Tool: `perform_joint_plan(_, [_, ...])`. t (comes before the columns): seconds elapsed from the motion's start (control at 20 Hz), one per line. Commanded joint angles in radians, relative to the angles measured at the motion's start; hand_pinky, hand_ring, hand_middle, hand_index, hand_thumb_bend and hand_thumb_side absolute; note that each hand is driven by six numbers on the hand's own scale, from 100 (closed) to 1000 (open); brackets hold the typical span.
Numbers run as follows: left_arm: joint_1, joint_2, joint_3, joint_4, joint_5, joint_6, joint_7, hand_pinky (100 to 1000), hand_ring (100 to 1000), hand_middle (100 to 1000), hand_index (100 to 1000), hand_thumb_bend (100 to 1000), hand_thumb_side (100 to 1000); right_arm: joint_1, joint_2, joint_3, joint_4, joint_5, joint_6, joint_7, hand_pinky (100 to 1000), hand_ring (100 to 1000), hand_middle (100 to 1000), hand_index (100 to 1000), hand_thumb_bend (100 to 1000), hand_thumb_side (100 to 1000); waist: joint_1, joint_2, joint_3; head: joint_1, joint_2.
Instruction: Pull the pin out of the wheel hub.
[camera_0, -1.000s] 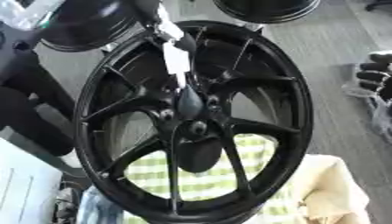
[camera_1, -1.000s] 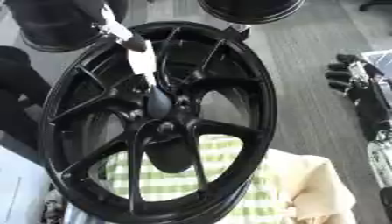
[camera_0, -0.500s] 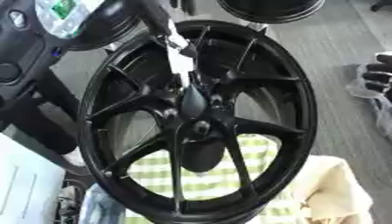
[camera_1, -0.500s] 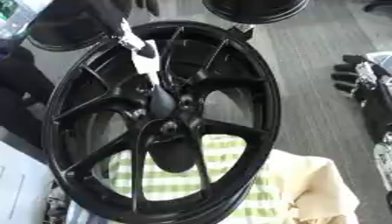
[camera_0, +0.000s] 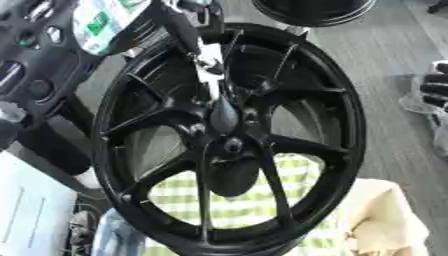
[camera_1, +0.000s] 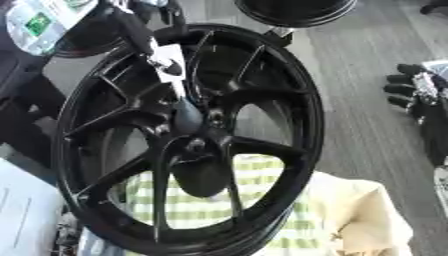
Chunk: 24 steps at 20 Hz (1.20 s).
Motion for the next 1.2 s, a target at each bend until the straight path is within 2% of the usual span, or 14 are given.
perform_joint_plan(0.05, [-0.015, 0.011, 0.014, 0.0, 0.002, -0.001, 0.0, 931, 852, 790, 792, 465, 481, -0.01, -0.016, -0.003, -0.01, 0.005, -0.001, 0.002, 827, 786, 731, 830, 100, 787, -0.008, -0.018, -0.001, 0.005, 0.004])
perform_joint_plan(0.35, [-0.01, 0.031, 0.0, -0.017, 0.013, -0.017, -0.02, 926, 848, 781, 688, 421, 312, -0.007, -0.019, -0.002, -0.01, 0.008, 0.0, 0.003, 828, 787, 732, 830, 100, 789, -0.007, -0.019, 0.0, 0.007, 0.01])
perform_joint_plan(0.5, [-0.007, 0.036, -0.01, -0.021, 0.02, -0.02, -0.021, 923, 847, 770, 662, 387, 180, -0.006, -0.019, -0.001, -0.01, 0.01, -0.001, 0.002, 828, 787, 732, 830, 100, 788, -0.007, -0.019, 0.001, 0.009, 0.01])
perform_joint_plan(0.6, [-0.006, 0.039, -0.016, -0.024, 0.025, -0.018, -0.021, 919, 837, 750, 611, 342, 191, -0.005, -0.019, -0.001, -0.011, 0.01, 0.0, 0.002, 828, 787, 733, 831, 100, 789, -0.007, -0.019, 0.001, 0.012, 0.011])
perform_joint_plan(0.65, [-0.005, 0.041, -0.018, -0.026, 0.028, -0.016, -0.021, 913, 828, 736, 558, 319, 197, -0.005, -0.02, -0.001, -0.011, 0.01, 0.0, 0.002, 828, 788, 733, 831, 100, 790, -0.007, -0.019, 0.001, 0.012, 0.011])
perform_joint_plan(0.75, [-0.005, 0.046, -0.018, -0.036, 0.035, -0.011, -0.021, 903, 814, 717, 486, 310, 214, -0.005, -0.02, 0.001, -0.011, 0.012, 0.0, 0.003, 828, 788, 733, 831, 100, 790, -0.006, -0.019, 0.001, 0.011, 0.011])
perform_joint_plan(1.0, [-0.009, 0.071, 0.004, -0.101, 0.049, 0.01, -0.021, 895, 801, 701, 425, 340, 245, -0.005, -0.021, 0.001, -0.01, 0.012, 0.002, 0.002, 828, 788, 734, 831, 100, 792, -0.006, -0.02, 0.001, 0.009, 0.012])
perform_joint_plan(1.2, [-0.011, 0.101, 0.055, -0.186, 0.075, 0.035, -0.021, 889, 790, 688, 408, 312, 241, -0.005, -0.021, 0.001, -0.01, 0.011, 0.003, 0.002, 828, 788, 734, 831, 100, 791, -0.006, -0.02, 0.003, 0.007, 0.014])
